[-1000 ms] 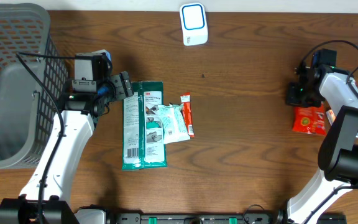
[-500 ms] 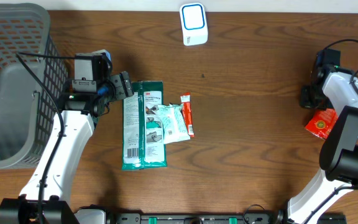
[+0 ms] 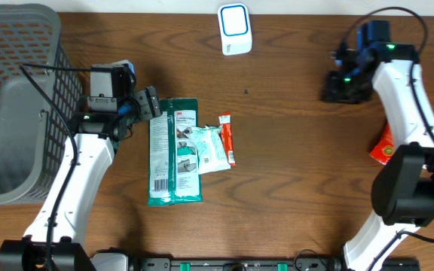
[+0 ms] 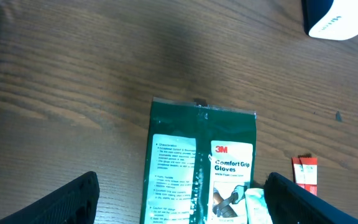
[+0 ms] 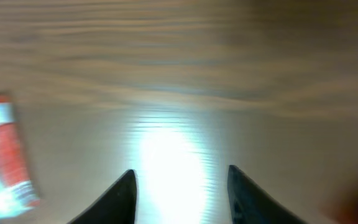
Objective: Scan the item barcode
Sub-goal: 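Move the right gripper back to the mint-green wipes pack, then grasp the wipes pack with the right gripper and drag it right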
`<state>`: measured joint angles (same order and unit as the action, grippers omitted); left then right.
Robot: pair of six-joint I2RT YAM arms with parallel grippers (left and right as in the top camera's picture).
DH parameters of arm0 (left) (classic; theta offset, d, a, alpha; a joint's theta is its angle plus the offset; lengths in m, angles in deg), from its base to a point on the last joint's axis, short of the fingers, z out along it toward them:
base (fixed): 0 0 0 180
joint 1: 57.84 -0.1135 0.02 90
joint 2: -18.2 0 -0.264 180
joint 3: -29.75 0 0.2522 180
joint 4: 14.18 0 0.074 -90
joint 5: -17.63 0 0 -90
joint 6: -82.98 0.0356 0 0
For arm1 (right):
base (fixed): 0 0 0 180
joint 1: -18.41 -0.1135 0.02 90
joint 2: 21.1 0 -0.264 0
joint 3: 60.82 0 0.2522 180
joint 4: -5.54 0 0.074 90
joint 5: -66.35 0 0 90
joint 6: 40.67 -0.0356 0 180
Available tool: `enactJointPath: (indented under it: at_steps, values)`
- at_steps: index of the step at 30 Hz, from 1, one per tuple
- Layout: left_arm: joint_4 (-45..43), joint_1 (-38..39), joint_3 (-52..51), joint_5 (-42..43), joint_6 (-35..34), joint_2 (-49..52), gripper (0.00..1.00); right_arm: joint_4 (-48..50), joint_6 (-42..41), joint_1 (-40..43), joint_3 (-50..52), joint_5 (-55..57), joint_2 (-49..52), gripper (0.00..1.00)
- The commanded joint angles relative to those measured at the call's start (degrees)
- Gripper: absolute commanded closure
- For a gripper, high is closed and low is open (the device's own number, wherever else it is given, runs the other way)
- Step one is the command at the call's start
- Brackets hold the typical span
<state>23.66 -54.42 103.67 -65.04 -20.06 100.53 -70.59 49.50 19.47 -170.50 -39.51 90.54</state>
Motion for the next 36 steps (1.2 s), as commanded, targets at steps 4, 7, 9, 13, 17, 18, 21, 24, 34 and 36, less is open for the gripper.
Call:
enactJointPath:
  at_steps: [4,7,9,13,17,18,21,24,34,36]
  values:
    - [0.1,-0.1,0.8,-0.5,0.8,-0.3,0.14,2.9,-0.3,-9.9,-0.3,-21.7,-0.6,0.25]
    - [0.1,-0.1,0.8,-0.5,0.8,-0.3,0.14,4.2,-0.5,-15.1,-0.2,-19.2,-0.6,0.31]
    - [0.1,-0.1,0.8,-0.5,0.8,-0.3,0.14,5.9,-2.2,-20.2,0.2,-13.6,-0.6,0.32]
    - [0.1,-0.1,0.8,-0.5,0.8,-0.3,0.14,8.4,-8.7,-27.4,1.0,-1.9,-0.1,0.32]
    - [0.1,-0.1,0.8,-0.5,0.8,-0.3,0.14,12.4,-14.1,-34.2,3.3,4.5,1.0,0.33]
    - [0.1,-0.1,0.8,-0.5,0.8,-0.3,0.14,12.7,-14.5,-34.8,3.5,4.8,1.2,0.33]
    - [0.1,-0.1,0.8,-0.5,0.8,-0.3,0.14,13.5,-15.0,-37.6,3.9,5.5,2.9,0.34]
    - [0.1,-0.1,0.8,-0.5,0.8,-0.3,0.14,13.5,-16.1,-38.8,3.9,5.5,3.9,0.35]
    - [0.1,-0.1,0.8,-0.5,0.8,-0.3,0.14,13.8,-17.1,-40.1,4.2,7.0,9.7,0.37]
    - [0.1,-0.1,0.8,-0.5,0.8,-0.3,0.14,13.7,-17.2,-40.1,4.2,7.0,10.4,0.41]
